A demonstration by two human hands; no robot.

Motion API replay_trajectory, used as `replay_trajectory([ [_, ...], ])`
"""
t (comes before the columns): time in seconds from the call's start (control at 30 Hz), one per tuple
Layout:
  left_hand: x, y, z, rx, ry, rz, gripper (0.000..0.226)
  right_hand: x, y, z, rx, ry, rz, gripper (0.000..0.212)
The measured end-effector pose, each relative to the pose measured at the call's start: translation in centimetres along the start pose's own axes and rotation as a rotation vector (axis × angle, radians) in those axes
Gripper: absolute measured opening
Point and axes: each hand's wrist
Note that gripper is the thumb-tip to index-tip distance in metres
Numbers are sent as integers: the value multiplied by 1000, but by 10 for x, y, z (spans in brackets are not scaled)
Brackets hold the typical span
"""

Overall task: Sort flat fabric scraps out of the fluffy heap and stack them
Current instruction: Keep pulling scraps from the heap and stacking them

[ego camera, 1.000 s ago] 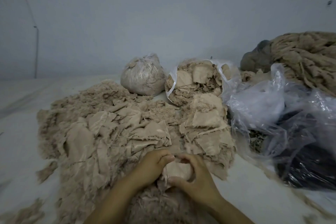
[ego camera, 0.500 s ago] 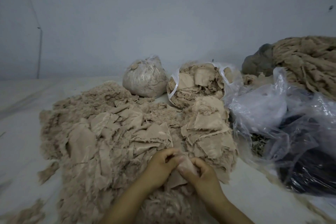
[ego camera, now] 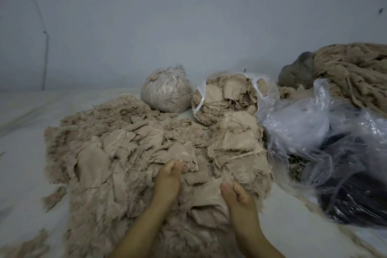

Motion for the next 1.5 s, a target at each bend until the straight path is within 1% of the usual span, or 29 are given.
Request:
replay_trajectory([
  [0.1,-13,-8,9,230,-293,78,26,4,5,0,49,16,13,35],
  [0.13,-15,-14,12,320,-330,123,27,5,5,1,44,47,0,35],
  [0.17,-15,-19,13,410,-318,171,30,5,4,1,42,94,-14,35],
  [0.2,-12,-22,12,450,-252,195,34,4,3,0,46,141,-26,35],
  [0.27,-4,-24,6,410,-117,181,37,2,2,-5,63,199,-4,40],
  [0.3,-1,-24,4,392,-109,169,36,1,3,-7,56,193,8,41],
  [0.37,0,-21,6,403,-208,178,35,-1,4,-10,-32,113,-3,37],
  [0.43,-3,-17,10,417,-310,196,34,0,4,-10,-247,-22,0,24],
  [0.5,-5,-15,12,394,-366,203,33,3,0,-7,-462,-117,18,11],
  [0.53,-5,-14,12,361,-382,199,32,5,-1,-5,-485,-183,13,12],
  [0.6,-5,-11,10,293,-399,180,32,5,-3,0,-357,-307,-14,20],
  [0.63,-5,-11,8,275,-410,174,32,6,-3,2,-277,-300,-23,23],
  [0.7,-6,-11,4,276,-437,177,31,8,-3,3,-146,-203,19,23],
  [0.73,-6,-11,1,282,-445,178,31,9,-3,3,-89,-184,49,21],
  [0.77,-6,-10,-1,278,-444,177,31,9,-4,3,-80,-208,55,18],
  [0.83,-4,-9,-2,231,-436,152,30,9,-5,4,-239,-351,18,5],
  [0.9,-4,-9,-2,217,-438,146,29,8,-3,8,-363,-501,-18,4],
  [0.93,-4,-8,-3,224,-451,147,29,8,-3,8,-378,-505,-33,9],
  [1.0,-5,-8,-8,278,-519,139,28,10,-5,7,-340,-363,-9,17],
  [1.07,-4,-9,-16,393,-562,156,24,14,-2,2,-271,-219,18,28],
  [1.13,-2,-14,-22,419,-520,178,37,13,0,1,-309,-164,6,44],
  [1.17,-2,-15,-22,409,-485,180,44,11,1,2,-312,-150,9,47],
  [1.23,-4,-16,-17,391,-389,178,49,5,0,4,-224,-129,49,43],
  [1.3,-6,-16,-11,404,-275,162,43,1,0,6,-121,-89,63,27],
  [1.33,-5,-15,-10,451,-218,157,38,0,0,5,-74,-50,71,27],
  [1.4,-1,-12,-15,628,-120,188,28,1,-1,0,23,23,92,32],
  [1.43,-1,-11,-18,692,-110,241,23,1,-2,-3,67,48,103,32],
  [1.47,-3,-9,-20,692,-145,283,20,2,-4,-6,117,45,128,31],
  [1.5,-7,-5,-18,656,-213,309,28,2,-6,-7,173,4,151,33],
])
Point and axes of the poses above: each hand's wrist, its own x-axis towards the middle knuckle, its own z-axis out of the palm, y = z × x, and after that the axes turned 6 degrees about -x, right-handed
